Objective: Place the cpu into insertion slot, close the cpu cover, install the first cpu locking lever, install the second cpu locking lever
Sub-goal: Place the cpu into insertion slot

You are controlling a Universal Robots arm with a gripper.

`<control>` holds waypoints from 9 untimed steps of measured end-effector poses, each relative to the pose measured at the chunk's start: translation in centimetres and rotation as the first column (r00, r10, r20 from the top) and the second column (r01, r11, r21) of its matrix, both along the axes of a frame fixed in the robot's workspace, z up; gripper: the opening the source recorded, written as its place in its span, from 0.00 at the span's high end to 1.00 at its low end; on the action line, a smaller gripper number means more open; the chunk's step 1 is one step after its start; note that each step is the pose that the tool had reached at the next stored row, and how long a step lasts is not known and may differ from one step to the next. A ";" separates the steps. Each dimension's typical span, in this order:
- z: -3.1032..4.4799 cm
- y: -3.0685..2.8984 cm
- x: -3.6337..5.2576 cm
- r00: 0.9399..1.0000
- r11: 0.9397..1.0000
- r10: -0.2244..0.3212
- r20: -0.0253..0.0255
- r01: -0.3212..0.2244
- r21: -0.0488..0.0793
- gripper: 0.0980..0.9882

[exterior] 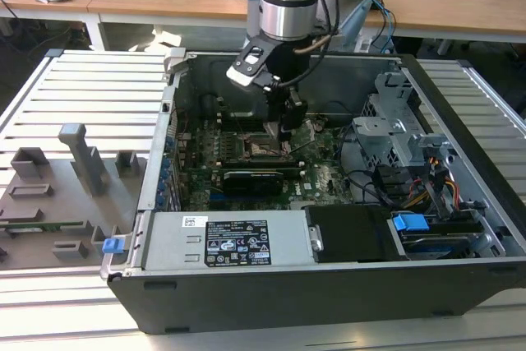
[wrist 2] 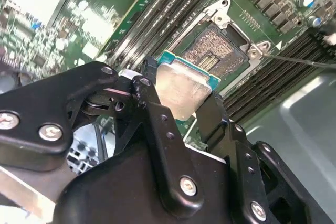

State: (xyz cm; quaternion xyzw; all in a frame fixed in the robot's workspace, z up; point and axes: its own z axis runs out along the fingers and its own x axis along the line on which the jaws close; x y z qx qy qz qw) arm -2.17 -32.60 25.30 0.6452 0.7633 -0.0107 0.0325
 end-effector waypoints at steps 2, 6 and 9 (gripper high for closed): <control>-0.61 0.00 0.00 0.998 0.998 -0.057 0.000 0.057 0.000 0.50; -1.25 0.33 0.01 0.992 0.992 -0.123 0.000 0.123 0.000 0.50; -1.44 1.71 -0.26 0.992 0.992 -0.123 -0.001 0.123 0.006 0.50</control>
